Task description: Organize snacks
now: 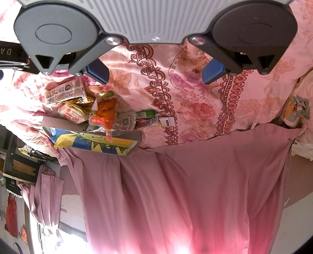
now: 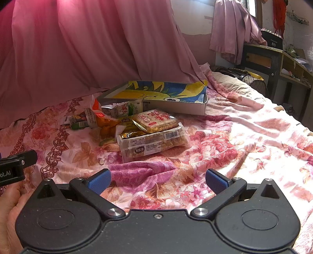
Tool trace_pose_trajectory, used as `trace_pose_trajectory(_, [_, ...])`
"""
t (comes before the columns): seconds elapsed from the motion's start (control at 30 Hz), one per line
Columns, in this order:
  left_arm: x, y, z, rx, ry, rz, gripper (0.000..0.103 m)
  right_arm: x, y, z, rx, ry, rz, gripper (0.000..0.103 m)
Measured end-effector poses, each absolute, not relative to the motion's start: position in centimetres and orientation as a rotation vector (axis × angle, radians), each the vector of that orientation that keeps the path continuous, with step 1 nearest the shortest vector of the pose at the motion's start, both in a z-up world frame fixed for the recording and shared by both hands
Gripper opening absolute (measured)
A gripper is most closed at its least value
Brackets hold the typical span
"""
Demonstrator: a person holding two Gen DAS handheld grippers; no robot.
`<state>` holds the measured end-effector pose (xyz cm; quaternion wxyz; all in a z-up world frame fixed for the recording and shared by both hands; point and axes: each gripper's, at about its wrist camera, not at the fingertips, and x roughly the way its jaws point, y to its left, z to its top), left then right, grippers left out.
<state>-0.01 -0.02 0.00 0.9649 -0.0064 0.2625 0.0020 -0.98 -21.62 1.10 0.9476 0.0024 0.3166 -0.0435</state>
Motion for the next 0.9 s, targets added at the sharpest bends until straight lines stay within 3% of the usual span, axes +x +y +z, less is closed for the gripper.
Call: trace_pose_trajectory(0.9, [0.19, -0.06, -0.13, -0.024, 0.538, 0.0, 0.103, -0.89, -21.65, 1.01, 0.005, 0.65, -0.089, 0.102])
